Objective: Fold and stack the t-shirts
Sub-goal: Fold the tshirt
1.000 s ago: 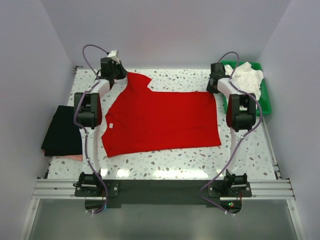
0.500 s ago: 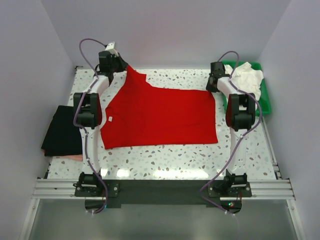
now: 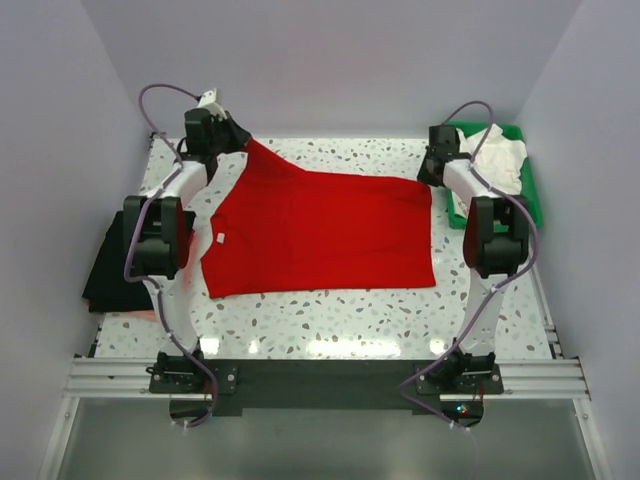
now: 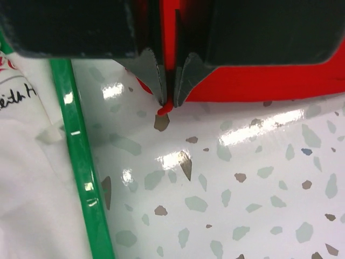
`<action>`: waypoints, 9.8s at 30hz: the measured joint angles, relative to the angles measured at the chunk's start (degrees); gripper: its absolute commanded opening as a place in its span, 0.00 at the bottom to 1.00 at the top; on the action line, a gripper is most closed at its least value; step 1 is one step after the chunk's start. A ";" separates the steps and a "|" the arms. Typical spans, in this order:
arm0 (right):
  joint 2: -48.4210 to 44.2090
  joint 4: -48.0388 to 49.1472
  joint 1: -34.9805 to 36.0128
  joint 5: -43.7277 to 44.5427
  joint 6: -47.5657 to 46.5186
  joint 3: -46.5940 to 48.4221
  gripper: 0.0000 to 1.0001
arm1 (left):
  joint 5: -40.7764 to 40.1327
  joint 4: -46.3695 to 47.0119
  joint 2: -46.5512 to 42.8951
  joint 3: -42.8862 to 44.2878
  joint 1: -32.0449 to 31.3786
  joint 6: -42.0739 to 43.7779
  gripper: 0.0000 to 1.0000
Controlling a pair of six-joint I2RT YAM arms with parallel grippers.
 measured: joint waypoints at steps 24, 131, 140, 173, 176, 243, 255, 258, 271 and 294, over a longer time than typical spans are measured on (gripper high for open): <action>-15.89 -0.72 -0.04 -0.61 4.92 -16.76 0.04 | -4.57 2.01 -26.23 -29.62 0.17 -9.20 0.00; -25.05 3.45 22.32 -9.05 5.31 -35.52 0.40 | -23.58 -19.54 -26.08 -36.65 -9.53 -23.28 0.39; -25.05 3.63 22.32 -9.07 5.31 -35.80 0.40 | -26.32 -23.10 -23.50 -32.87 -11.08 -24.06 0.32; -25.38 3.76 22.32 -9.07 5.09 -36.72 0.39 | -29.24 -27.67 -27.43 -34.29 -17.25 -28.11 0.00; -25.57 3.76 22.32 -9.05 5.09 -36.74 0.39 | -29.31 -27.36 -30.34 -36.15 -19.08 -28.94 0.00; -26.45 3.82 22.01 -9.07 4.61 -37.57 0.39 | -34.60 -34.45 -27.89 -35.34 -24.22 -34.56 0.00; -26.45 3.82 21.92 -9.07 4.63 -37.66 0.39 | -32.98 -31.71 -32.09 -41.62 -31.39 -37.51 0.00; -26.45 3.82 21.92 -9.07 4.61 -37.66 0.39 | -32.74 -31.30 -33.11 -42.69 -32.87 -38.01 0.00; -26.45 3.80 21.92 -9.05 4.48 -37.66 0.39 | -32.20 -30.91 -40.39 -49.53 -34.40 -38.45 0.00; -26.45 3.72 21.27 -8.90 4.42 -37.66 0.39 | -31.52 -31.30 -46.69 -53.20 -34.40 -37.31 0.00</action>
